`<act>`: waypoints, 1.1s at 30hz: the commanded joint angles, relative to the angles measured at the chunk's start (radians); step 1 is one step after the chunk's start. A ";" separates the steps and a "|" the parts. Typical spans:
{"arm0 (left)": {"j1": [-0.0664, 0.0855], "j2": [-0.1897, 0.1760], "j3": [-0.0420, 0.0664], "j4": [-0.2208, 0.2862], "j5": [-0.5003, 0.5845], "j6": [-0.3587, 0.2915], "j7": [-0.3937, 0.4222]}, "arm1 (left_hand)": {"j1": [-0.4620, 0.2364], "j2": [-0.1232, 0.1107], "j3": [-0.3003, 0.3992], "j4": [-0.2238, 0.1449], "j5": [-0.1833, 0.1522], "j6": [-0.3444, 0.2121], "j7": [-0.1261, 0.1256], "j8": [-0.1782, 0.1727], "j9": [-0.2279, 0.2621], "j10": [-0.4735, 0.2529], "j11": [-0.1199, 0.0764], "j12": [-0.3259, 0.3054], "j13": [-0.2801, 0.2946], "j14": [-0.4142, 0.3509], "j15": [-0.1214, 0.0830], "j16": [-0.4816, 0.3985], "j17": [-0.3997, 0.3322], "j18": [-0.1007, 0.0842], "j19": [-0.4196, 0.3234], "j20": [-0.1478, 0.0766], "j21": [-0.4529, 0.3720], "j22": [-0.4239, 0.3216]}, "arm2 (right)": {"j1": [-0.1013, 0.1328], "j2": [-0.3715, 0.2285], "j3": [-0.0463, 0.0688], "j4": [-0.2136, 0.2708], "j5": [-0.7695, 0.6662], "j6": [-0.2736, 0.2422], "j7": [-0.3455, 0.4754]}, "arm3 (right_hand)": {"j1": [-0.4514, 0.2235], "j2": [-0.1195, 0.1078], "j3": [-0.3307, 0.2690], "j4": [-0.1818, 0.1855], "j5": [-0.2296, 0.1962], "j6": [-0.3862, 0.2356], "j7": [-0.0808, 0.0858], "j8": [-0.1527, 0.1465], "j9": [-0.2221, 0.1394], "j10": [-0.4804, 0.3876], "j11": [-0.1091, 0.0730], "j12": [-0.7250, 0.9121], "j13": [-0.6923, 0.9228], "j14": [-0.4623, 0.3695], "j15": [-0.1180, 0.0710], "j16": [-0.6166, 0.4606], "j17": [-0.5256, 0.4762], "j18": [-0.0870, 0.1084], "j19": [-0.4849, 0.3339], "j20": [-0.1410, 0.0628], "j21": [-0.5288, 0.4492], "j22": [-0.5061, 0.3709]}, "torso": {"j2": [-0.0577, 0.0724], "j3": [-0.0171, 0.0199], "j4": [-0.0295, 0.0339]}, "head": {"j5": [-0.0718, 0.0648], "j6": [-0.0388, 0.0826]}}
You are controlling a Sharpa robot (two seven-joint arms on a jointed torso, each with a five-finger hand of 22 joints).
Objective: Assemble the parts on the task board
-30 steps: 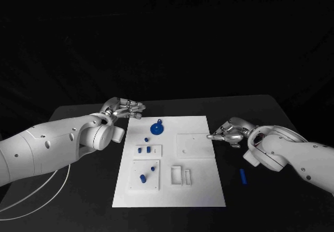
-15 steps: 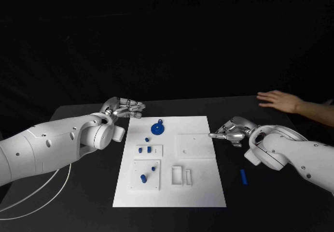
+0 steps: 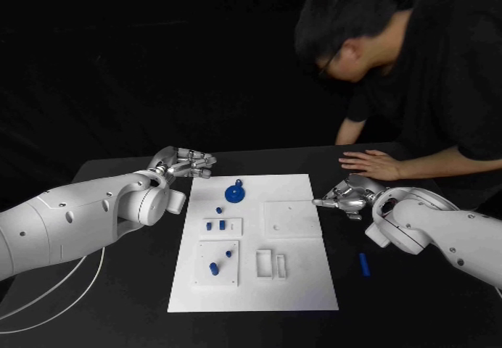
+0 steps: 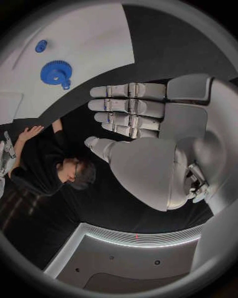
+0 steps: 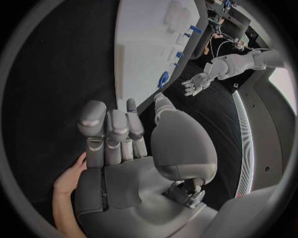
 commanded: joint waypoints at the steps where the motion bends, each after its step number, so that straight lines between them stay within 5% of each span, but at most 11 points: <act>1: 0.001 0.002 0.001 0.004 0.007 0.000 0.015 | 0.008 0.001 -0.006 0.001 0.004 0.000 0.001 -0.002 0.000 -0.001 0.002 0.002 0.001 0.000 0.006 0.000 0.001 -0.008 0.007 0.000 0.002 -0.006 | 0.000 0.001 0.001 0.000 0.003 -0.005 0.002 | -0.002 0.006 0.001 -0.007 0.007 -0.005 0.000 -0.002 0.001 0.002 -0.002 -0.003 -0.002 0.003 0.000 0.002 -0.001 0.008 0.056 0.001 0.001 0.107 | 0.000 -0.0002 0.0010 | -0.002 0.001; 8: 0.001 0.002 0.001 0.006 0.007 0.001 0.014 | 0.010 0.002 -0.010 0.002 0.005 -0.001 0.001 -0.002 0.000 0.000 0.002 0.002 0.001 0.001 0.005 0.000 0.001 -0.008 0.009 0.000 0.003 -0.015 | 0.000 0.000 0.001 -0.001 0.004 -0.006 0.001 | -0.003 0.007 0.001 -0.009 0.009 -0.005 0.000 -0.002 0.001 0.002 -0.002 -0.004 -0.003 0.002 0.000 0.000 -0.003 0.008 0.056 0.001 0.000 0.107 | 0.000 -0.0011 0.0010 | -0.001 0.001; 13: 0.001 0.002 0.001 0.007 0.007 0.002 0.013 | 0.010 0.002 -0.010 0.002 0.005 -0.001 0.001 -0.002 0.000 0.000 0.002 0.002 0.001 0.001 0.005 0.000 0.001 -0.008 0.009 0.000 0.003 -0.015 | 0.000 0.000 0.001 0.001 0.005 -0.004 0.001 | -0.003 0.008 0.000 -0.011 0.011 -0.005 -0.001 -0.002 0.001 0.002 -0.002 -0.005 -0.004 0.003 0.000 0.000 -0.003 0.008 0.057 0.001 0.001 0.107 | 0.000 -0.0016 0.0013 | 0.000 0.012; 33: 0.001 0.000 0.001 0.007 0.007 0.004 0.011 | 0.012 0.003 -0.013 0.001 0.007 -0.003 0.002 -0.002 0.000 -0.001 0.002 0.002 0.001 0.001 0.005 0.000 0.001 -0.009 0.011 0.000 0.004 -0.025 | 0.000 -0.001 0.001 0.004 0.005 -0.003 0.001 | -0.003 0.008 0.000 -0.011 0.011 -0.005 -0.001 -0.002 0.001 0.002 -0.002 -0.005 -0.004 0.003 0.000 0.000 -0.003 0.008 0.057 0.001 0.001 0.107 | 0.000 -0.0008 0.0006 | 0.000 0.012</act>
